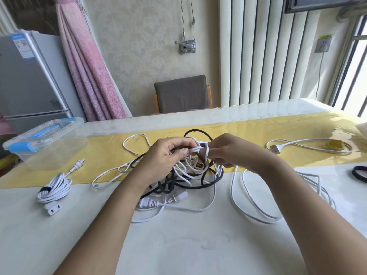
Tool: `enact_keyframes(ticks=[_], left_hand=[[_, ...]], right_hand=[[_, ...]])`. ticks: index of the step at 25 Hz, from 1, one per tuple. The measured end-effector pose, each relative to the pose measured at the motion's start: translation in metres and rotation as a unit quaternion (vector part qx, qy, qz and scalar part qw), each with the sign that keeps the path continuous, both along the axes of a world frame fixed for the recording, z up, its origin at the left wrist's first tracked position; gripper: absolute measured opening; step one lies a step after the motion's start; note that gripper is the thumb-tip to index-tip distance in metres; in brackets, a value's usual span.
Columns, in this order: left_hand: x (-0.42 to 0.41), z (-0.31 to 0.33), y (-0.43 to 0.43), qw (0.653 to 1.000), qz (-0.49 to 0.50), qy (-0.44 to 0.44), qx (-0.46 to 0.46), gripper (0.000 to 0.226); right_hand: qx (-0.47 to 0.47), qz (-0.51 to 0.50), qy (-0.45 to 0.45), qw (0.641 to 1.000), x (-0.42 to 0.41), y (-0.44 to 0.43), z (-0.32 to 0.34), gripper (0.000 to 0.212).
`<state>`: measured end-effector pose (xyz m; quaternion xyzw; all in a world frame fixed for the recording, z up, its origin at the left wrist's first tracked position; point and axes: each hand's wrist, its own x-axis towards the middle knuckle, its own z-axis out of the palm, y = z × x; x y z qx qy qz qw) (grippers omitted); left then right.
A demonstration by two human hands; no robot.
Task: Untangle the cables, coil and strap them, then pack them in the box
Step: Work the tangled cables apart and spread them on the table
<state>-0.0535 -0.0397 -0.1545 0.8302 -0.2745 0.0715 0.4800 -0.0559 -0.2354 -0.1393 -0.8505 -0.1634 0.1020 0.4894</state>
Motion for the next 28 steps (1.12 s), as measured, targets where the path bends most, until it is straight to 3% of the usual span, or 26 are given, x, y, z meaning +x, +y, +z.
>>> enact_keyframes(ticks=[2,5,11,14,15,20,25,26,28], left_hand=[[0.003,-0.003,0.002,1.0,-0.003,0.018,0.02,0.028],[0.008,-0.004,0.004,0.999,0.019,0.024,0.035,0.025],[0.012,-0.001,0.006,0.994,0.062,0.052,-0.067,0.02],[0.004,0.0,0.002,0.991,0.051,0.067,-0.105,0.003],[0.002,-0.001,0.0,0.992,0.05,0.06,-0.099,0.007],[0.002,-0.007,-0.002,0.993,0.088,-0.077,0.008,0.01],[0.003,-0.007,-0.004,0.948,0.191,-0.254,0.003,0.008],[0.003,-0.007,-0.005,0.948,0.198,-0.25,-0.019,0.008],[0.002,-0.005,-0.007,0.969,0.177,-0.116,-0.125,0.01]], right_hand=[[0.046,0.01,0.033,0.998,-0.001,0.003,-0.003,0.037],[0.101,-0.04,0.007,0.994,0.002,0.013,-0.01,0.045],[0.094,-0.136,-0.073,0.984,-0.003,0.034,-0.016,0.018],[0.204,-0.149,-0.114,0.961,-0.005,0.035,-0.013,0.01],[0.224,-0.143,-0.113,0.957,-0.005,0.035,-0.013,0.012],[0.237,-0.122,-0.056,0.962,0.0,0.03,-0.017,0.019],[0.246,-0.12,-0.045,0.961,0.003,0.025,-0.018,0.012],[0.236,-0.127,-0.051,0.962,0.002,0.025,-0.017,0.01],[0.217,-0.126,-0.062,0.966,0.001,0.025,-0.015,0.007]])
